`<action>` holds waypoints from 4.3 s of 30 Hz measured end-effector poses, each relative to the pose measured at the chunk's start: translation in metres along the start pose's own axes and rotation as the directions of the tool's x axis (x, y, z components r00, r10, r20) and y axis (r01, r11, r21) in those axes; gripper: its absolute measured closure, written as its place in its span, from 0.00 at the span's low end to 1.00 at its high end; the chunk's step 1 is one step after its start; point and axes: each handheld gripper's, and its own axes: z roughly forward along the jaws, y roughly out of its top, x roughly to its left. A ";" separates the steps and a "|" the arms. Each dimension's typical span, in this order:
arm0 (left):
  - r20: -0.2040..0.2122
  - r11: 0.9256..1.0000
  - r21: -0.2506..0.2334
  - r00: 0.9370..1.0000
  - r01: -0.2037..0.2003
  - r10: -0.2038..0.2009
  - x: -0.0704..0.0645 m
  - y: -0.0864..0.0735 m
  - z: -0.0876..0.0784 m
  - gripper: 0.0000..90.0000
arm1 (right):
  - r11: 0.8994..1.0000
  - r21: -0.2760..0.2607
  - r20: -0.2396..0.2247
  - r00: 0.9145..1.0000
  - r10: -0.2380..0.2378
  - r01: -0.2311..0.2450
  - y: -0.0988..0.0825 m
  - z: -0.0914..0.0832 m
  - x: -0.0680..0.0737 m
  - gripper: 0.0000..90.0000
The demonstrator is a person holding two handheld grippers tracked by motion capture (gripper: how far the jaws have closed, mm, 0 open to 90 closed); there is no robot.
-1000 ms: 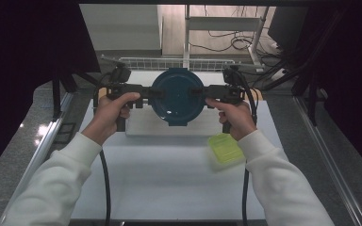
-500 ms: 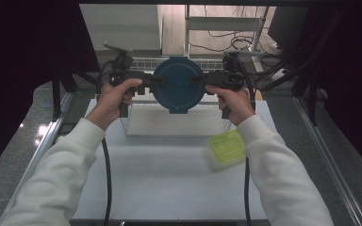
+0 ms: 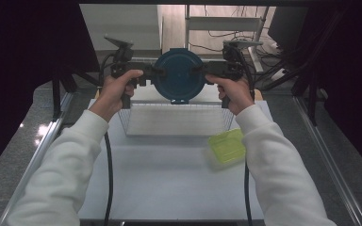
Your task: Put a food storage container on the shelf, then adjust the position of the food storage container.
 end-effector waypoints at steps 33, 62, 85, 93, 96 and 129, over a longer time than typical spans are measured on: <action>0.026 0.987 0.005 0.986 0.162 -0.162 0.049 0.008 0.038 0.41 | 0.986 0.006 0.027 0.986 0.166 -0.166 0.011 0.040 -0.043 0.38; -0.101 0.992 -0.128 0.994 0.020 -0.033 0.032 0.001 0.035 0.19 | 0.991 -0.101 0.043 0.995 0.086 -0.082 0.004 0.029 -0.036 0.08; -0.170 0.959 -0.078 0.951 -0.273 0.257 -0.001 -0.113 -0.014 0.28 | 0.948 -0.022 0.108 0.943 -0.314 0.318 -0.080 -0.055 -0.032 0.22; -0.206 0.944 0.004 0.924 -0.329 0.323 0.000 -0.176 -0.022 0.27 | 0.941 0.026 0.089 0.936 -0.339 0.338 -0.131 -0.070 -0.043 0.25; -0.189 0.948 0.023 0.930 -0.317 0.315 0.006 -0.197 -0.020 0.26 | 0.934 0.047 0.098 0.929 -0.358 0.355 -0.149 -0.072 -0.048 0.24; -0.324 0.929 0.187 0.873 -0.319 0.365 0.039 -0.262 -0.006 0.22 | 0.921 0.222 0.111 0.930 -0.351 0.321 -0.229 -0.052 -0.086 0.24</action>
